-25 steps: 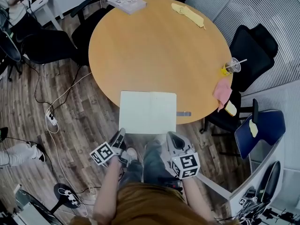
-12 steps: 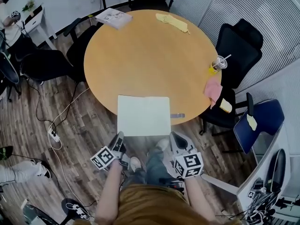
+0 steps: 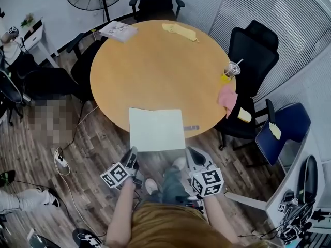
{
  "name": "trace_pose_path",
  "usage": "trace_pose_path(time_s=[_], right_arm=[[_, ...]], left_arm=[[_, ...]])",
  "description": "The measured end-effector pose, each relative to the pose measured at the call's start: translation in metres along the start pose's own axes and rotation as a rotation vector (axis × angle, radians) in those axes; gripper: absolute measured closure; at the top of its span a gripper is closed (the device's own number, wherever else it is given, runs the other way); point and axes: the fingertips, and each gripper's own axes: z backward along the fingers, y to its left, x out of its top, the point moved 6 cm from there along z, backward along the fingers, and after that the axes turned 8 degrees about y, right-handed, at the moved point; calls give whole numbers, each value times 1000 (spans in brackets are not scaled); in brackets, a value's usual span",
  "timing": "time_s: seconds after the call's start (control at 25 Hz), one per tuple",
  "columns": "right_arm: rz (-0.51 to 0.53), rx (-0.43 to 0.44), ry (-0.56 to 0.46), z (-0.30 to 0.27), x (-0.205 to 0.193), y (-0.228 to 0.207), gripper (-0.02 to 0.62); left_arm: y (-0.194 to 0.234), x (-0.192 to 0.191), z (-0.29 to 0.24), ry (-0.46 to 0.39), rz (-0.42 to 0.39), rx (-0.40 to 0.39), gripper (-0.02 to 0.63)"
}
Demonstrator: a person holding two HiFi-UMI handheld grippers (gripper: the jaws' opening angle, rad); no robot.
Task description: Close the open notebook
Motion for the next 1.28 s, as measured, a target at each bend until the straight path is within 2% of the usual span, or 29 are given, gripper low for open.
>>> trace_pose_path(time_s=[0.36,1.28], right_arm=[[-18,-31,-32,13,1,0,583],[-32,-15,-22,10,-2,-4,583]], left_arm=[[-14,6,-1,19,-80,13,572],[-59,9,-16,78,-463,42,566]])
